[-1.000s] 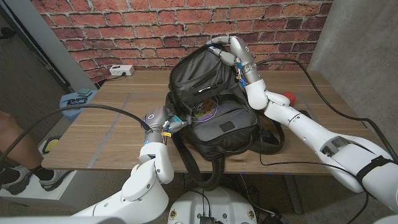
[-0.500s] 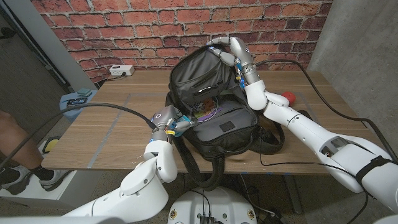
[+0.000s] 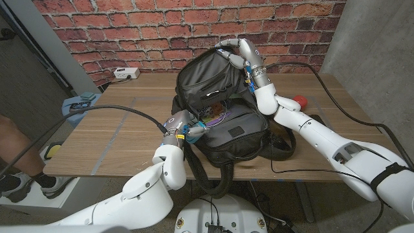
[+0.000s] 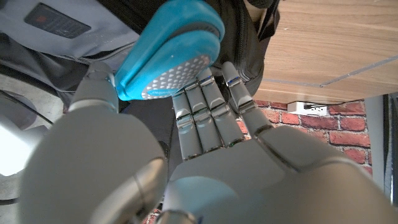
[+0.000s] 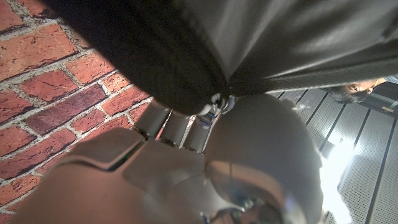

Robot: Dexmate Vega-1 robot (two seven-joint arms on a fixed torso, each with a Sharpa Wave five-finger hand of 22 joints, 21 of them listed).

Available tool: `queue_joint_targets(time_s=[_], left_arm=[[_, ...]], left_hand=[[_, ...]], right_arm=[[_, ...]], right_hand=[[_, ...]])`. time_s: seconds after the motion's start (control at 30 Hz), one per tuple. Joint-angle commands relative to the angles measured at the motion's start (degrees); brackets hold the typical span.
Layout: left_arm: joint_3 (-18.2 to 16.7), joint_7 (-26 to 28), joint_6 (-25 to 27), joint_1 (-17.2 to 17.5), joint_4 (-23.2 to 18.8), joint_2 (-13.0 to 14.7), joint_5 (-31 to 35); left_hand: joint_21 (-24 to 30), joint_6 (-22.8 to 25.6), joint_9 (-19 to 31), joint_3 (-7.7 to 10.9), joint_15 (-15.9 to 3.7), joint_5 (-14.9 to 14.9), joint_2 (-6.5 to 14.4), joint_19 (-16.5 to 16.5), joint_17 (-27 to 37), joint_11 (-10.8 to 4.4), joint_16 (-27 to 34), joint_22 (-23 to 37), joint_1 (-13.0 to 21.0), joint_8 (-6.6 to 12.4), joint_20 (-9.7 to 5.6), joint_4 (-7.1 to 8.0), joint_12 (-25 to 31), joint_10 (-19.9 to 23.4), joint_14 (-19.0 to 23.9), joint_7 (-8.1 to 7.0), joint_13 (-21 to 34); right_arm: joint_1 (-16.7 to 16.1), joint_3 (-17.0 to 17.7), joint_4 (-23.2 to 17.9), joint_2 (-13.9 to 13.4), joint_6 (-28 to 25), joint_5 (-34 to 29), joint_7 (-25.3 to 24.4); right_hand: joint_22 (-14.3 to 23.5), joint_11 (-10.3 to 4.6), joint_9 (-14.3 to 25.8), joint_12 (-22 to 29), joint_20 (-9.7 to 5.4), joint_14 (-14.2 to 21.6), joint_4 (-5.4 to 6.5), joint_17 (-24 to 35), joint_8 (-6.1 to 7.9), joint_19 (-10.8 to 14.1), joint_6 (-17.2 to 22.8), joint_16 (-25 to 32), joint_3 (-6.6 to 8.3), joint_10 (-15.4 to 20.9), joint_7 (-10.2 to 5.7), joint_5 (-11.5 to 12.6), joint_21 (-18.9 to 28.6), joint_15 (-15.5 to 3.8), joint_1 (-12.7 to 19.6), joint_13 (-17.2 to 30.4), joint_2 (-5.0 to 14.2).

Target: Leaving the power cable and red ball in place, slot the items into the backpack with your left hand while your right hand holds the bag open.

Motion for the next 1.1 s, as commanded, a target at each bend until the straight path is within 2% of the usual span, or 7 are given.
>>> queue_joint_targets(time_s=[0.03, 0.27, 0.53, 0.77, 0.9, 1.1], left_arm=[[0.00, 0.17, -1.83, -1.24, -2.02, 1.26, -4.82], [-0.84, 0.04, -3.74, -1.92, -2.14, 1.33, -7.28], [-3.45, -1.08, -7.72, -1.72, -1.75, 0.67, -11.47], [-4.51, -1.74, -9.76, -2.14, -1.55, 0.42, -13.79], [-6.23, -2.18, -10.87, -1.74, -1.02, -0.15, -15.88], [-6.59, -1.95, -11.63, -2.07, -0.44, -0.44, -17.11]], left_hand=[[0.42, 0.52, 0.22, -0.14, 0.18, 0.46, 8.36, -0.14, 0.20, -0.45, -0.26, -0.01, 8.02, 0.60, -0.03, 0.10, 0.15, 0.96, 0.13, 0.39, 0.45], [0.55, 0.51, 0.26, -0.15, 0.22, 0.51, 8.56, -0.22, 0.29, -0.31, -0.25, -0.03, 7.92, 0.59, -0.07, 0.17, 0.12, 0.95, 0.17, 0.32, 0.65], [0.70, 0.40, 0.38, -0.19, 0.30, 0.55, 8.58, -0.28, 0.34, -0.16, -0.26, -0.06, 7.87, 0.58, -0.13, 0.13, 0.02, 0.88, 0.19, 0.31, 0.80], [0.84, 0.33, 0.45, -0.24, 0.31, 0.59, 8.61, -0.38, 0.45, -0.05, -0.26, -0.08, 7.86, 0.54, -0.13, 0.09, -0.13, 0.72, 0.08, 0.49, 0.92], [0.90, 0.32, 0.46, -0.26, 0.36, 0.60, 8.65, -0.44, 0.52, -0.16, -0.25, -0.09, 7.87, 0.53, -0.11, 0.07, -0.11, 0.79, 0.02, 0.52, 1.04], [1.05, 0.18, 0.50, -0.29, 0.44, 0.63, 8.54, -0.46, 0.48, -0.19, -0.32, -0.12, 7.85, 0.46, -0.14, -0.01, -0.19, 0.75, 0.09, 0.54, 1.17]], right_arm=[[-0.56, 0.35, -0.57, -0.11, -0.76, 0.63, 0.70], [-1.16, 0.63, -1.14, 0.03, -1.56, 1.30, 1.08], [-1.22, 0.73, -1.23, 0.13, -2.41, 1.68, 1.58], [-0.80, 0.55, -0.42, 0.43, -2.48, 2.01, 1.74], [-0.41, 0.39, 0.46, 0.77, -2.42, 2.36, 1.80], [0.00, 0.26, 1.47, 1.02, -2.27, 3.03, 2.00]], right_hand=[[0.18, -0.06, 0.28, -0.02, -4.63, 0.55, 0.22, 0.28, 0.39, -0.30, 0.47, -0.20, -0.11, 0.37, -0.20, 0.32, -0.23, -6.63, -0.07, 0.24, 0.58], [0.18, -0.03, 0.28, -0.11, -4.66, 0.55, 0.24, 0.30, 0.36, -0.31, 0.53, -0.24, -0.12, 0.23, -0.23, 0.32, -0.23, -6.63, -0.07, 0.30, 0.61], [0.17, -0.06, 0.29, -0.14, -4.66, 0.48, 0.26, 0.30, 0.33, -0.26, 0.54, -0.30, -0.17, 0.34, -0.19, 0.31, -0.21, -6.62, -0.12, 0.29, 0.54], [0.17, 0.00, 0.30, -0.18, -4.61, 0.52, 0.24, 0.34, 0.31, -0.31, 0.56, -0.29, -0.17, 0.35, -0.18, 0.32, -0.22, -6.64, -0.07, 0.28, 0.56], [0.17, 0.08, 0.30, -0.20, -4.63, 0.56, 0.30, 0.36, 0.27, -0.30, 0.52, -0.28, -0.19, 0.40, -0.12, 0.31, -0.22, -6.56, -0.14, 0.28, 0.60], [0.17, 0.02, 0.31, -0.21, -4.62, 0.50, 0.29, 0.35, 0.21, -0.31, 0.46, -0.34, -0.20, 0.43, -0.13, 0.32, -0.22, -6.61, -0.13, 0.33, 0.58]])
